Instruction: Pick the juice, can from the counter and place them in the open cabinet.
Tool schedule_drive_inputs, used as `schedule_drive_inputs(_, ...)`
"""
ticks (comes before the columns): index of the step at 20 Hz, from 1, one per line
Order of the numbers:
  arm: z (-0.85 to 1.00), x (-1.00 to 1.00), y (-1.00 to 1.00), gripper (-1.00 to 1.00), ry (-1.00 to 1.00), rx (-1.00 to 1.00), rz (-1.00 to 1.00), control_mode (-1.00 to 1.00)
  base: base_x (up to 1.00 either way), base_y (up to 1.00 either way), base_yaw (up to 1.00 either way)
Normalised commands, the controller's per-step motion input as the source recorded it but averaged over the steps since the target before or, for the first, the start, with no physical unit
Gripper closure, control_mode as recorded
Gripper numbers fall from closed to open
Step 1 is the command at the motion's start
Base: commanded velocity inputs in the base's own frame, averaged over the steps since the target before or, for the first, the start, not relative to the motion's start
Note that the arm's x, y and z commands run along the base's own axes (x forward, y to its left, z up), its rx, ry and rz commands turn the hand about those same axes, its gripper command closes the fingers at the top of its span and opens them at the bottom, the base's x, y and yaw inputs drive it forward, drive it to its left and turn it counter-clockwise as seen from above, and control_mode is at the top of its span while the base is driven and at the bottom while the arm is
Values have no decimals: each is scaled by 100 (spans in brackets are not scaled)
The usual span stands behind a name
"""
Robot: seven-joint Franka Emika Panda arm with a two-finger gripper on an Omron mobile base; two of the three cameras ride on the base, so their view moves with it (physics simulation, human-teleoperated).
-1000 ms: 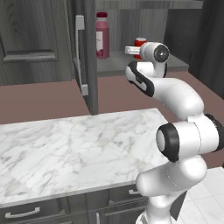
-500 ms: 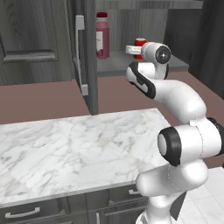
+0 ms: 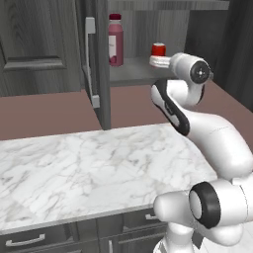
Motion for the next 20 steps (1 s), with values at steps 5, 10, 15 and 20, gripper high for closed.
schedule_drive_inputs(5,20,-77,0,-100,23,0,1,-100,0,0,0)
schedule_drive_inputs(10,27,-53,0,-100,31,0,3,-100,0,0,0)
schedule_drive_inputs(15,5,-58,0,-100,19,0,3,-100,0,0,0)
schedule_drive_inputs(20,-9,-85,0,-100,7,0,2,-100,0,0,0)
